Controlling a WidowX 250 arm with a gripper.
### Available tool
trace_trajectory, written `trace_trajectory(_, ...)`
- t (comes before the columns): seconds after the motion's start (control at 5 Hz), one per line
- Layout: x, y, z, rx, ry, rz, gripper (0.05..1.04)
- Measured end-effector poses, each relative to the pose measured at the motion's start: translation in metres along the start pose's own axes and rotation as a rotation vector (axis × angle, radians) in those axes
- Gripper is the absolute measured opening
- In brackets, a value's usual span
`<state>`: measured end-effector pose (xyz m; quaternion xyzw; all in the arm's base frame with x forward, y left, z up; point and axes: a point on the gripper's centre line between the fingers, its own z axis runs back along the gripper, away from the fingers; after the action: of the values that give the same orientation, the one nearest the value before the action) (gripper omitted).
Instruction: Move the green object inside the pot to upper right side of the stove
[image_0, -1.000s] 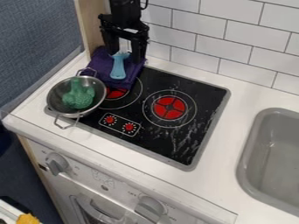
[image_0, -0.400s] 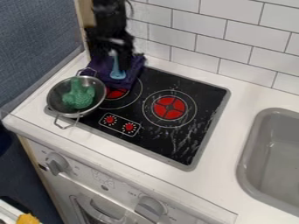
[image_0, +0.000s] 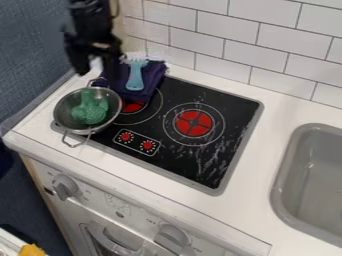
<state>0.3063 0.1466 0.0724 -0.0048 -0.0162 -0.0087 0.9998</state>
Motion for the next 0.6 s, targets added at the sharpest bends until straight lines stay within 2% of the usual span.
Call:
trace_trajectory(0.2,-0.01,0.007,-0.004,0.035,0.039,0.01,1.0)
trace_trajectory(0.4,-0.014,0.006,-0.026,0.043,0.114,-0.013,1.0)
trace_trajectory(0.6,-0.013,0.001,-0.035,0.052,0.147,-0.043,0.952)
